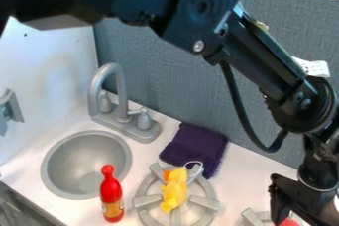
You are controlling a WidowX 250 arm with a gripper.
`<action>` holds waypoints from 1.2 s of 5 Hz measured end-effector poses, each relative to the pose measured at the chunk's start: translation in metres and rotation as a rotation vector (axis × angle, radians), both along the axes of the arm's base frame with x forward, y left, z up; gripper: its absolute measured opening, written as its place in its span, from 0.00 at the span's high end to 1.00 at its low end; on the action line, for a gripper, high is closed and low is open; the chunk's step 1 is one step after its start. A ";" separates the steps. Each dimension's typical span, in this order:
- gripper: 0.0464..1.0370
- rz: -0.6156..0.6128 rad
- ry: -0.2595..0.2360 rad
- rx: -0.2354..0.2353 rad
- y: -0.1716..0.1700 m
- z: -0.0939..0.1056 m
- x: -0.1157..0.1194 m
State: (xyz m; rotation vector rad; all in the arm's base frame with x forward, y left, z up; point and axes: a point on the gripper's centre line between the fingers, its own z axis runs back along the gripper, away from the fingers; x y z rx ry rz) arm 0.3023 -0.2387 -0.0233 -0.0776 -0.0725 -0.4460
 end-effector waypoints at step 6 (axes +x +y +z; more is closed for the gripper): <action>0.04 0.043 0.003 0.051 -0.008 -0.021 0.002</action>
